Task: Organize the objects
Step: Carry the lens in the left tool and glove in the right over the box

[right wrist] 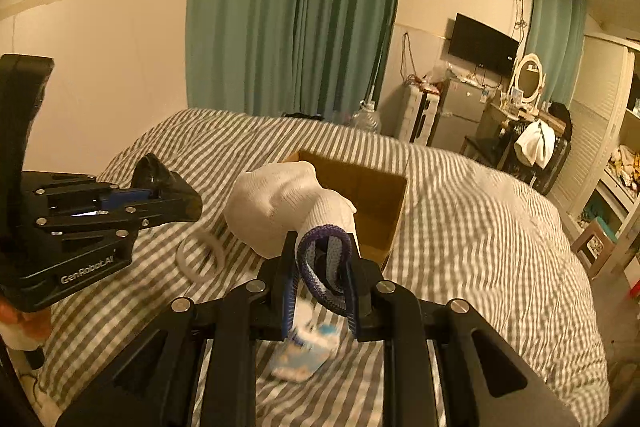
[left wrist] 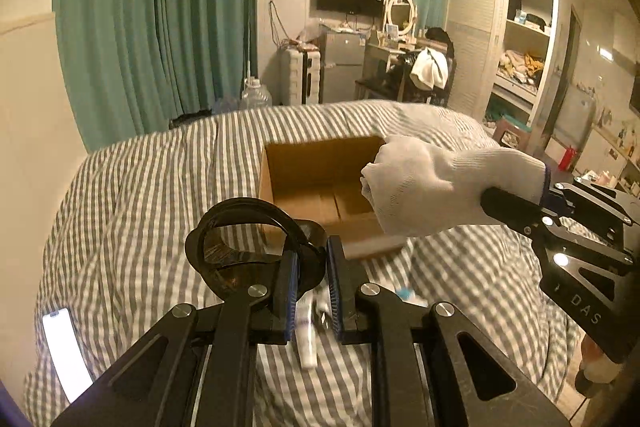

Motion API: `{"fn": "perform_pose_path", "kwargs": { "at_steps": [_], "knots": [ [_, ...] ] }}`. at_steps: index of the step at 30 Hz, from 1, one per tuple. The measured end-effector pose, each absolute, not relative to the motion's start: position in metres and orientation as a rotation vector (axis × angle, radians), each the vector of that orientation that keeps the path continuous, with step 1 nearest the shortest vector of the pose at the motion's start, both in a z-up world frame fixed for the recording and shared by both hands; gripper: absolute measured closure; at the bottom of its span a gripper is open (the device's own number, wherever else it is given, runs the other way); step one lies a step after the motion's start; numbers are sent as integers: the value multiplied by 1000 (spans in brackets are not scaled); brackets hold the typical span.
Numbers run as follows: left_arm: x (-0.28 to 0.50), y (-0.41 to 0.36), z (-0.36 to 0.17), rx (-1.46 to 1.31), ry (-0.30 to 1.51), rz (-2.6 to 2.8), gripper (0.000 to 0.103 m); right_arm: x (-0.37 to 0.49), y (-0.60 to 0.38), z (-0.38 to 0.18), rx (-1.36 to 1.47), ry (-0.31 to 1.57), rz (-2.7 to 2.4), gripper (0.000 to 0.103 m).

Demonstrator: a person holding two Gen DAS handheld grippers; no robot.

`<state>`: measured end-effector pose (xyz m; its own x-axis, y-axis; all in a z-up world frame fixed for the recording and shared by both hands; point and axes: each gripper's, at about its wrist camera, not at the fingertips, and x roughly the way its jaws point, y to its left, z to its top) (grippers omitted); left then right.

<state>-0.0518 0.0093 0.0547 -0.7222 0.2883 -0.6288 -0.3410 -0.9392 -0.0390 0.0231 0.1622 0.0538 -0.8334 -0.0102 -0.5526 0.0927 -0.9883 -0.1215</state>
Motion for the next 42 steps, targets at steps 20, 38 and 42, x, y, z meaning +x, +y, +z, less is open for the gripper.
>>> {"fn": "perform_pose_path", "kwargs": {
  "at_steps": [20,38,42],
  "knots": [
    [-213,66,32,-974,257,2612,89,-165,200,39,997,269,-2957,84],
    [-265,97,-67,-1151,330,2535,89,-238,224,-65,1266,234,-2812,84],
    [-260,99,-74,-1158,327,2502,89,-234,223,-73,1301,218,-2792,84]
  ]
}}
